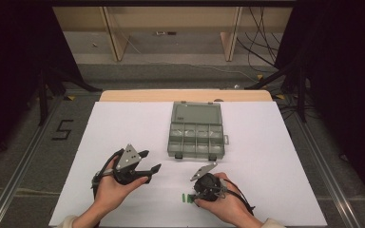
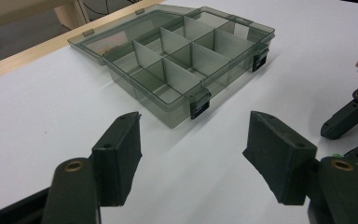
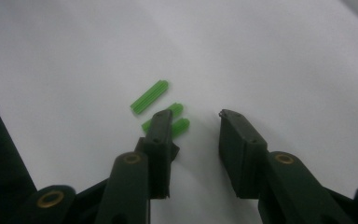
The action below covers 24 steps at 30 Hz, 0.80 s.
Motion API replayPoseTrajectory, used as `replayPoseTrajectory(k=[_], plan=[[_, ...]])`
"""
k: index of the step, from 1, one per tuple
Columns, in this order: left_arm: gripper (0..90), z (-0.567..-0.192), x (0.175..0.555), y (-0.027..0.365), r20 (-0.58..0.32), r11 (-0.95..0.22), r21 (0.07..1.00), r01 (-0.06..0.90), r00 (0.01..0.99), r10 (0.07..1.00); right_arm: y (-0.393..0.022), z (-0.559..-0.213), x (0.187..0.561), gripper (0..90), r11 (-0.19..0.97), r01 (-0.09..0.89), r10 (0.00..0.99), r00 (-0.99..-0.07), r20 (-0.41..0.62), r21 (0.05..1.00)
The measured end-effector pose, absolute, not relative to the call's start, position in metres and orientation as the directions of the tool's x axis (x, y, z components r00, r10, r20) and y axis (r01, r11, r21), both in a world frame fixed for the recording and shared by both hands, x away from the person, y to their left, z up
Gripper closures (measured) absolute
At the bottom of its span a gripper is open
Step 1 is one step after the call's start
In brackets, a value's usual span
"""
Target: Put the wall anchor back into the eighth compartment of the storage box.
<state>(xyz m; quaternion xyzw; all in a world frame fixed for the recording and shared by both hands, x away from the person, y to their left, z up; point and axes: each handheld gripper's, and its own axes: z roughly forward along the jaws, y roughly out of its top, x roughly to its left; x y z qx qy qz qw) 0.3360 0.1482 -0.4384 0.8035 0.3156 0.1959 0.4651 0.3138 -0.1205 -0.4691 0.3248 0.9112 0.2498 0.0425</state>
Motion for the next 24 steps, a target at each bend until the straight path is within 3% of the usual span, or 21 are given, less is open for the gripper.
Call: replayPoseTrajectory(k=[9,12,17,24], plan=[[35.2,-0.4381,0.3361,0.1487,0.021,-0.367,0.872,0.324,0.724,0.69,-0.1192,-0.4677,0.3113,73.2,0.728,0.512,0.573,-0.819,0.004,0.456],[35.2,-0.4379,0.336,0.1488,0.021,-0.367,0.872,0.325,0.723,0.69,-0.12,-0.4675,0.3122,68.4,0.704,0.536,0.589,-0.807,0.039,0.465],[35.2,-0.4382,0.3365,0.1487,0.017,-0.362,0.873,0.327,0.721,0.693,-0.1218,-0.4599,0.3152,67.7,0.632,0.573,0.623,-0.776,0.098,0.521],[35.4,-0.4381,0.3367,0.1491,0.018,-0.362,0.874,0.324,0.723,0.691,-0.1164,-0.4672,0.3155,66.4,0.627,0.597,0.628,-0.767,0.128,0.5]])
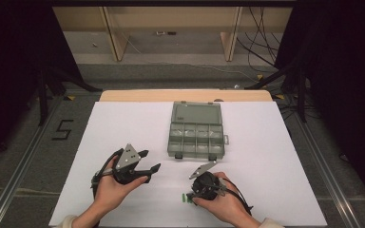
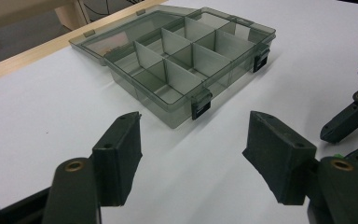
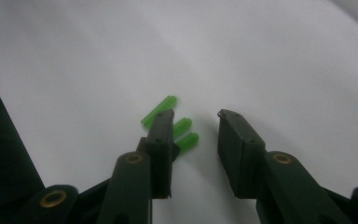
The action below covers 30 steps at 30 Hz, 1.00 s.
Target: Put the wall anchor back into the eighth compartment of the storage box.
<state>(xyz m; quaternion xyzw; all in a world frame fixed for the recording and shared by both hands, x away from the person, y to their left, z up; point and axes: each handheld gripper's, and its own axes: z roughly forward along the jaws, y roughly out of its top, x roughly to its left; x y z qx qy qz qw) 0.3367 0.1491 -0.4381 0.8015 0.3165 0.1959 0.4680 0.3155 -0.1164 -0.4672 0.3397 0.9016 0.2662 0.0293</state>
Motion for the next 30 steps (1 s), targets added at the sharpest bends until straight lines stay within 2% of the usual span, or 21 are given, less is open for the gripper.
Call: replayPoseTrajectory(k=[20,26,30], plan=[[35.4,-0.438,0.336,0.149,0.004,-0.35,0.875,0.334,0.719,0.695,-0.11,-0.469,0.309,62.9,0.667,0.577,0.609,-0.787,0.102,0.472],[35.4,-0.438,0.337,0.149,0.017,-0.361,0.875,0.324,0.724,0.69,-0.106,-0.468,0.305,64.5,0.722,0.516,0.561,-0.827,0.048,0.46],[35.4,-0.438,0.337,0.149,0.016,-0.36,0.875,0.324,0.724,0.69,-0.108,-0.468,0.307,70.5,0.742,0.491,0.538,-0.843,0.032,0.456]])
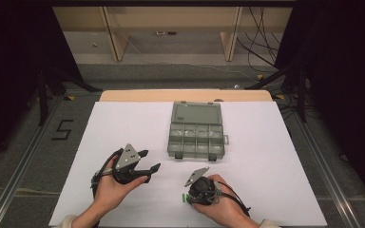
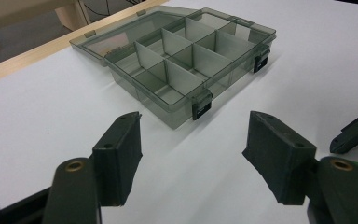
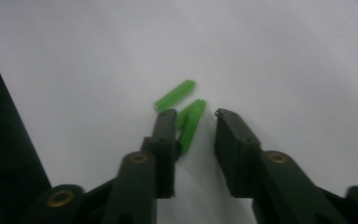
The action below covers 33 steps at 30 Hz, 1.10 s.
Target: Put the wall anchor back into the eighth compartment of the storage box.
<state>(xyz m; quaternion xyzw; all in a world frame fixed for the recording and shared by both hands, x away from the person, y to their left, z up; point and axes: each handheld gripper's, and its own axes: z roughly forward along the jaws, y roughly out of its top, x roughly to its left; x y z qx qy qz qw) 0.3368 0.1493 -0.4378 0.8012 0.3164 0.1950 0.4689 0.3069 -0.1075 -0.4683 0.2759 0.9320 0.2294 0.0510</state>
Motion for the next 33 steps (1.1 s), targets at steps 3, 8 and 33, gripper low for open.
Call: replayPoseTrajectory(k=[3,8,33], plan=[[35.4,-0.438,0.337,0.149,0.018,-0.363,0.874,0.323,0.725,0.688,-0.107,-0.468,0.308,71.2,0.757,0.475,0.52,-0.854,0.026,0.449],[35.5,-0.438,0.337,0.15,0.017,-0.361,0.875,0.322,0.725,0.688,-0.107,-0.467,0.312,74.3,0.793,0.426,0.466,-0.885,0.018,0.435],[35.7,-0.438,0.338,0.155,0.012,-0.357,0.874,0.33,0.719,0.695,-0.114,-0.441,0.345,85.5,0.808,0.466,0.469,-0.879,0.084,0.362]])
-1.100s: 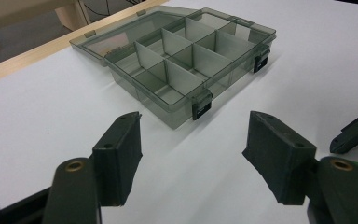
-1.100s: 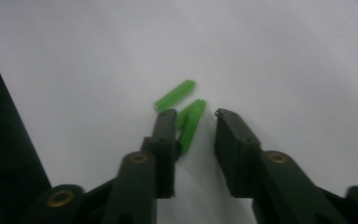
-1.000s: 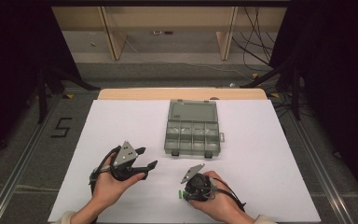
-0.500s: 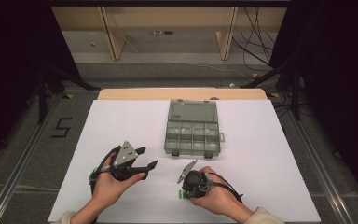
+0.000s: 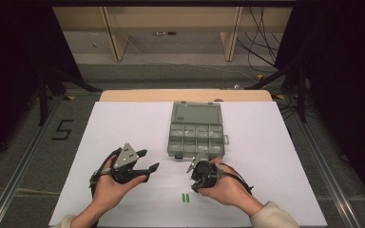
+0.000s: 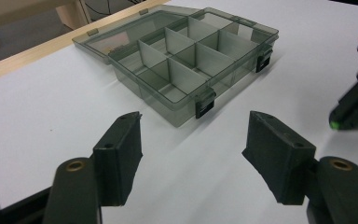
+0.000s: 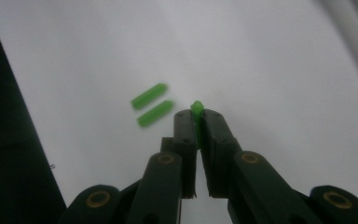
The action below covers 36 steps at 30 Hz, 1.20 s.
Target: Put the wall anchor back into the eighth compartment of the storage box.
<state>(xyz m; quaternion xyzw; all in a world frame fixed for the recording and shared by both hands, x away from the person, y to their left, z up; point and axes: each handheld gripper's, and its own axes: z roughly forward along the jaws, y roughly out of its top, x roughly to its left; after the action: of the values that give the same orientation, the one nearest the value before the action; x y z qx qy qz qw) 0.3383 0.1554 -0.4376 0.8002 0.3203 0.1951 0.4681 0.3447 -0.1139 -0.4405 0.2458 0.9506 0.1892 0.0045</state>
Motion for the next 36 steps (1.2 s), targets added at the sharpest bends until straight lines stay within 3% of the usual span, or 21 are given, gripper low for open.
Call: replayPoseTrajectory(k=[16,21,28,36], plan=[[35.7,-0.438,0.34,0.166,-0.048,-0.305,0.876,0.373,0.698,0.715,-0.164,-0.386,0.432,85.6,0.637,0.631,0.691,-0.722,0.035,0.444],[35.8,-0.438,0.341,0.166,-0.027,-0.323,0.875,0.36,0.704,0.709,-0.17,-0.392,0.457,85.5,0.617,0.656,0.734,-0.678,-0.019,0.436],[36.0,-0.439,0.341,0.167,-0.031,-0.318,0.876,0.363,0.701,0.712,-0.172,-0.41,0.463,85.0,0.641,0.677,0.733,-0.679,-0.029,0.361],[36.0,-0.439,0.341,0.166,-0.03,-0.32,0.876,0.362,0.702,0.711,-0.169,-0.395,0.449,70.5,0.649,0.652,0.728,-0.681,-0.073,0.393]])
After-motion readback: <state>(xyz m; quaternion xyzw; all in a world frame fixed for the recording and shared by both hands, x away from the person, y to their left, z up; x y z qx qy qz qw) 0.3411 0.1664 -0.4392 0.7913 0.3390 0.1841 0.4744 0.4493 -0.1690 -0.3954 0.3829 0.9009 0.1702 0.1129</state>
